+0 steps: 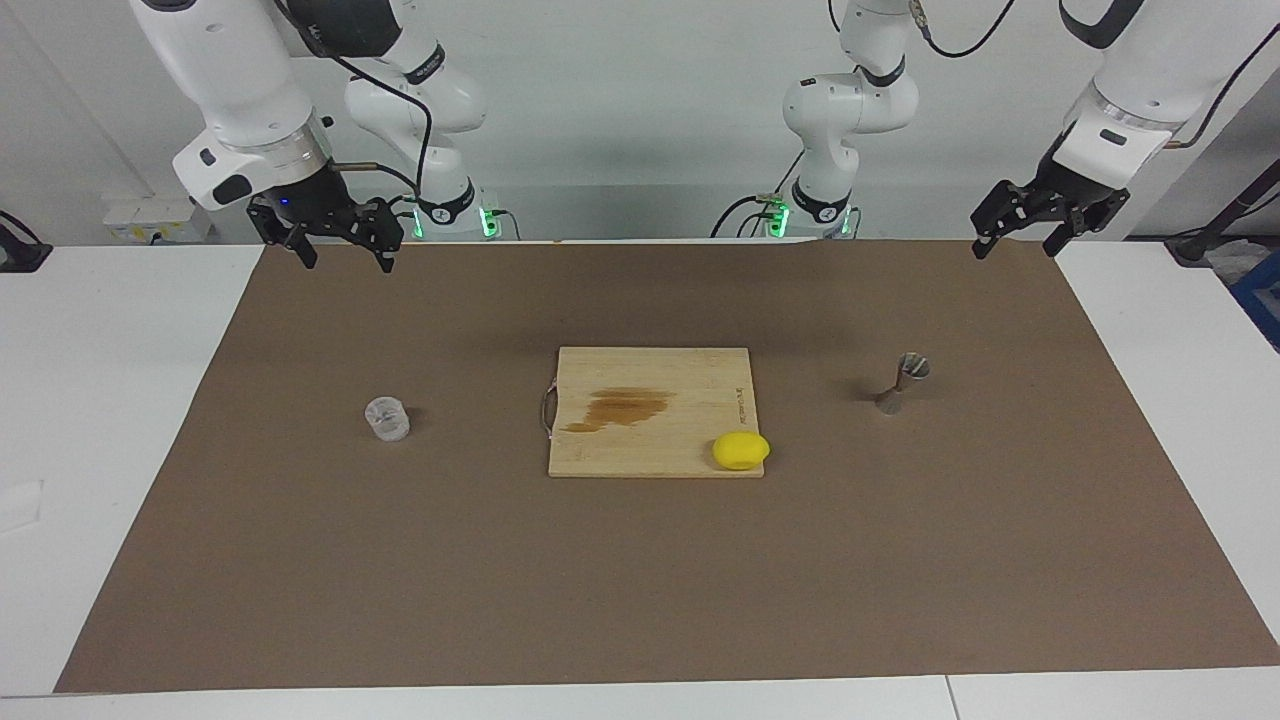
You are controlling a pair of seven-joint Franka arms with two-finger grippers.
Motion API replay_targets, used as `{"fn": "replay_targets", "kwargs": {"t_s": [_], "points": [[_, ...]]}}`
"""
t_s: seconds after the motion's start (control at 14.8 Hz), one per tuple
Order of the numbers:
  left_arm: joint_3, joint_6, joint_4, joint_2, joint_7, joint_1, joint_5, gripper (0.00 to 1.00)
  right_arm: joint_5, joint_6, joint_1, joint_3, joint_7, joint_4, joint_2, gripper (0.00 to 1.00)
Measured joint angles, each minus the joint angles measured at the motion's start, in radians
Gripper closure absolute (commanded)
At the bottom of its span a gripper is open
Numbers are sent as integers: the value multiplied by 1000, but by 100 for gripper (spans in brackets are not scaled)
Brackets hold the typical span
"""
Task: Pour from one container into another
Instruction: 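Move the left gripper forward toward the small steel cup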
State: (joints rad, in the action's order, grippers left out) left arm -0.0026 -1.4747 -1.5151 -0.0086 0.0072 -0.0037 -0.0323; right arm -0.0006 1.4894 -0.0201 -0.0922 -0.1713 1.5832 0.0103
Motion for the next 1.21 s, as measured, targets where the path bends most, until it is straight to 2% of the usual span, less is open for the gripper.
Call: {"fn": "replay_targets", "kwargs": {"t_s": [0.61, 0.74, 1.01, 1.21], "points": [[0, -19, -3, 0, 0, 0, 0, 0, 0, 0, 0, 0, 0, 0, 0, 0], [0, -95, -41, -5, 0, 0, 1, 0, 0, 0, 0, 0, 0, 0, 0, 0], [-4, -394, -267, -52, 0, -2, 1, 0, 0, 0, 0, 0, 0, 0, 0, 0], [-12, -524, -366, -45, 0, -9, 1, 0, 0, 0, 0, 0, 0, 0, 0, 0]]}}
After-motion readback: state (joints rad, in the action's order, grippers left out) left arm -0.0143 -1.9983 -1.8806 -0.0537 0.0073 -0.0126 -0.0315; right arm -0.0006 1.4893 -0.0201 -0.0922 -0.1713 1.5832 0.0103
